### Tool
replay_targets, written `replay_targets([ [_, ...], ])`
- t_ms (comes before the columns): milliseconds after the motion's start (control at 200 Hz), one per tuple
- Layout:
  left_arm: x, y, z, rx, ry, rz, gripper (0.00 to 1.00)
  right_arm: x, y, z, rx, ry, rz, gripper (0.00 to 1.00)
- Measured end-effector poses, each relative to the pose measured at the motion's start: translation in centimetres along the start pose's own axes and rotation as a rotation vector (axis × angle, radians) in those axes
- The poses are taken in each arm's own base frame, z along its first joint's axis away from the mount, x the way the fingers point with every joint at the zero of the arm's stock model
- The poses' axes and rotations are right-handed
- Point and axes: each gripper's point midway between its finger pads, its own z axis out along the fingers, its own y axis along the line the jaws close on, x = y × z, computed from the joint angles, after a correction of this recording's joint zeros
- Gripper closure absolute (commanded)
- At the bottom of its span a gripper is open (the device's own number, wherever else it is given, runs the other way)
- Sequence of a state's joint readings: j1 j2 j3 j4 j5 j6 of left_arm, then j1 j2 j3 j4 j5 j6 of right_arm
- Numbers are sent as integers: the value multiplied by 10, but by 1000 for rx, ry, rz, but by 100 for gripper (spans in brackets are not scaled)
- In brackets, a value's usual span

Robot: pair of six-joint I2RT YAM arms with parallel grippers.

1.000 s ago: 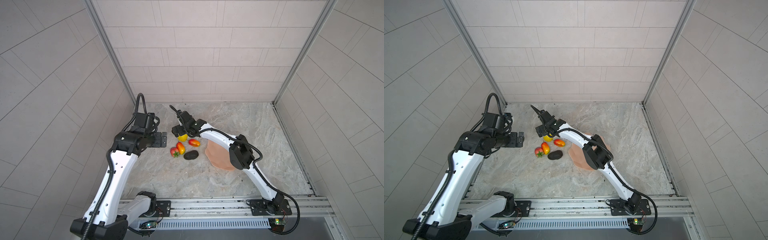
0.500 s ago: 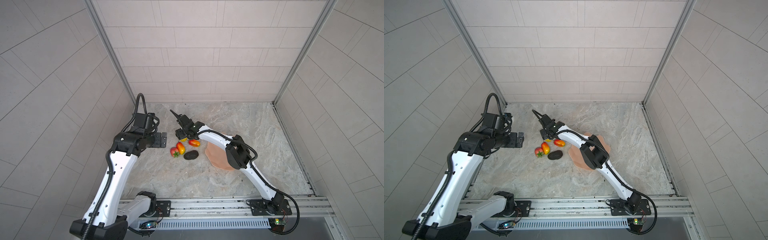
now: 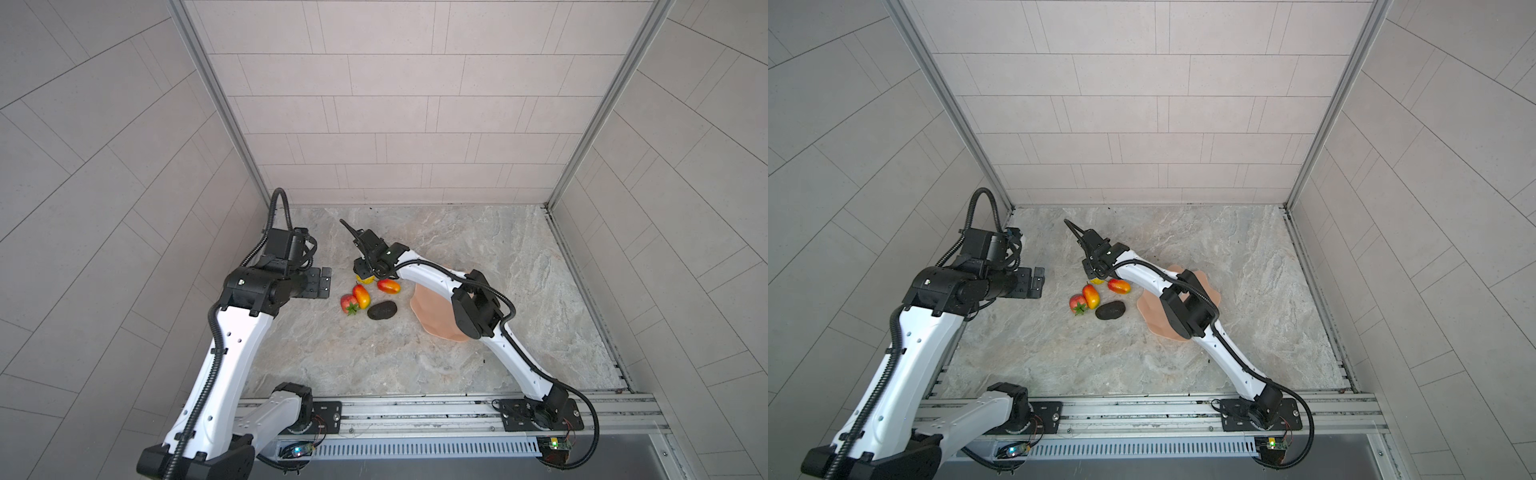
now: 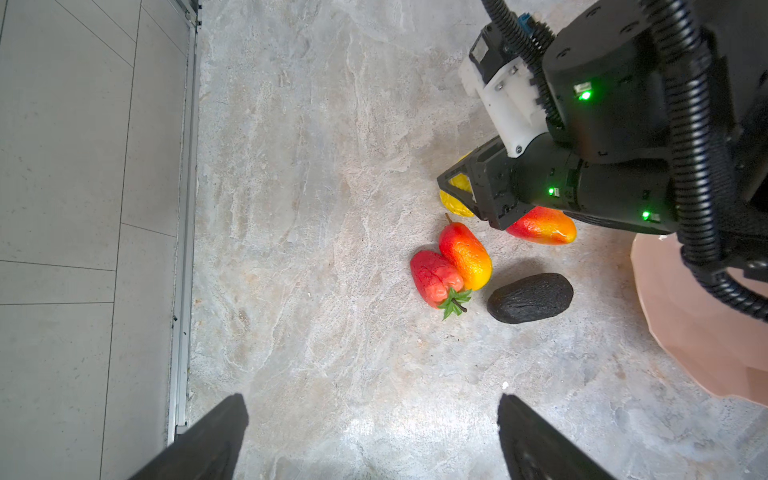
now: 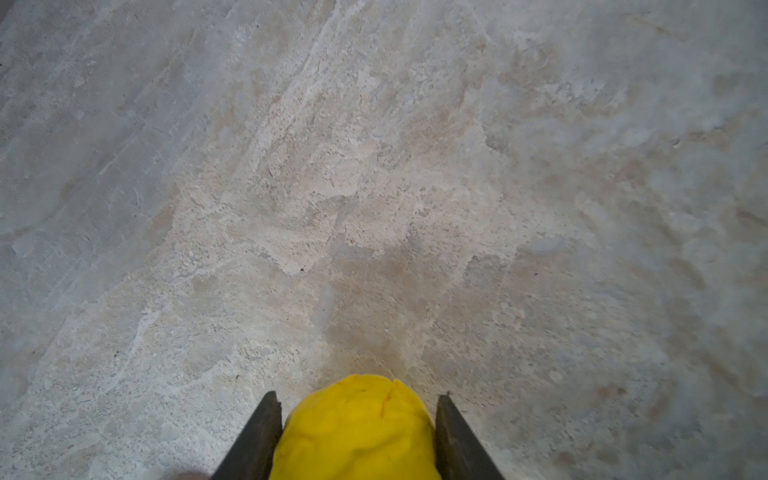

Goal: Place and organize the fake fruits in the fruit bowl
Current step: 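Carry the lemon into the pink bowl and open the right gripper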

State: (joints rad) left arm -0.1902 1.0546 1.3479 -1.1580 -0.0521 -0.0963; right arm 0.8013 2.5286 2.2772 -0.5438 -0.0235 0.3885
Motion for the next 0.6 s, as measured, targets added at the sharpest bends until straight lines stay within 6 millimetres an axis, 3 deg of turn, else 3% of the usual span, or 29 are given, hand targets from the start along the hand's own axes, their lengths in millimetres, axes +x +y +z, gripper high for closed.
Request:
replay_targets([
  [175,0,0,0,-1,0,0,0,-20,7,-29,-25,-38,-29,72],
  [270,0,0,0,-1,0,0,0,-43,12,-61,-46,-91,-54,72],
  [420,0,0,0,-1,1,0,0,-77,15,-128,-63,-192,-100,73],
  [495,0,0,0,-1,1,0,0,-79,10,-161,-57,-223,-119,73],
  [601,0,0,1,-1,1,0,0,-63,-7,-196,-30,-234,-135,73],
])
